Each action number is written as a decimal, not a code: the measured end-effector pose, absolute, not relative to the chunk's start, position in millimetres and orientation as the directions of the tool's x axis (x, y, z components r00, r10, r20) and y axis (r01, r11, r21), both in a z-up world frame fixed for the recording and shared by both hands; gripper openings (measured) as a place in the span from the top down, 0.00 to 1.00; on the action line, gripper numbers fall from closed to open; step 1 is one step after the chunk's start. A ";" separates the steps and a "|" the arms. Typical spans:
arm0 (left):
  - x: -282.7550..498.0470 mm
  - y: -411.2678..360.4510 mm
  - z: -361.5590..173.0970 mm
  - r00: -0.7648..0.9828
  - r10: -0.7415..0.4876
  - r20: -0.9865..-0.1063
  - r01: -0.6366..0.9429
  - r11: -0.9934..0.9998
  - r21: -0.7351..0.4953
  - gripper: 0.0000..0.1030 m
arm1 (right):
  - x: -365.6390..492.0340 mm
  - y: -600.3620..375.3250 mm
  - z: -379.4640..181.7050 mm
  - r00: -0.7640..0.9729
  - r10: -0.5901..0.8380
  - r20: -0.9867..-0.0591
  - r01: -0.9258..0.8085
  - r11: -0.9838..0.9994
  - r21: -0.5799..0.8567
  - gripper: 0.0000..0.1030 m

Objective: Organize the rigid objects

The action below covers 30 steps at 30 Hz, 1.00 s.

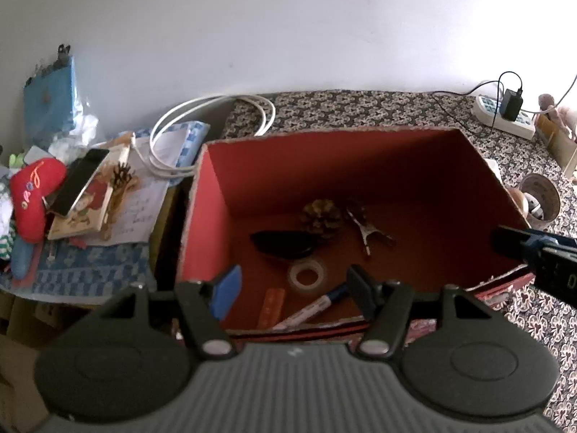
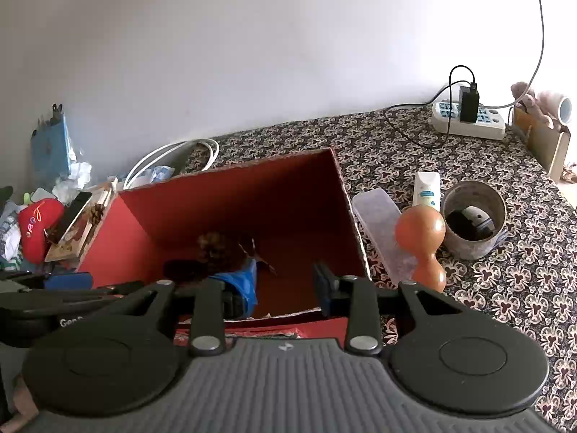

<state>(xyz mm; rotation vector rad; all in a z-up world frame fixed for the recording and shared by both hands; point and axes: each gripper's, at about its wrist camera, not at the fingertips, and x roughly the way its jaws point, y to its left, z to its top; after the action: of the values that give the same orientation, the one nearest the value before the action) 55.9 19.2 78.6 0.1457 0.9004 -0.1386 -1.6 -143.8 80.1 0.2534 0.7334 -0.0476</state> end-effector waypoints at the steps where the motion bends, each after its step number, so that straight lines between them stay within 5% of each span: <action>1: 54.7 19.9 78.5 0.613 -0.059 -0.788 0.180 0.981 0.067 0.35 | -2.9 -143.4 80.4 0.745 0.048 -0.666 0.130 0.968 0.215 0.83; 30: 36.3 24.7 83.6 0.635 -0.017 -0.772 0.145 0.985 0.097 0.33 | -25.8 -133.7 86.8 0.761 0.072 -0.644 0.100 0.969 0.226 0.82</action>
<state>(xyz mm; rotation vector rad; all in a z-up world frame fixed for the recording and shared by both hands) 36.3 24.7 83.6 0.1551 0.8785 -0.0931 -25.8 -133.7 86.8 0.2546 0.7072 -0.0157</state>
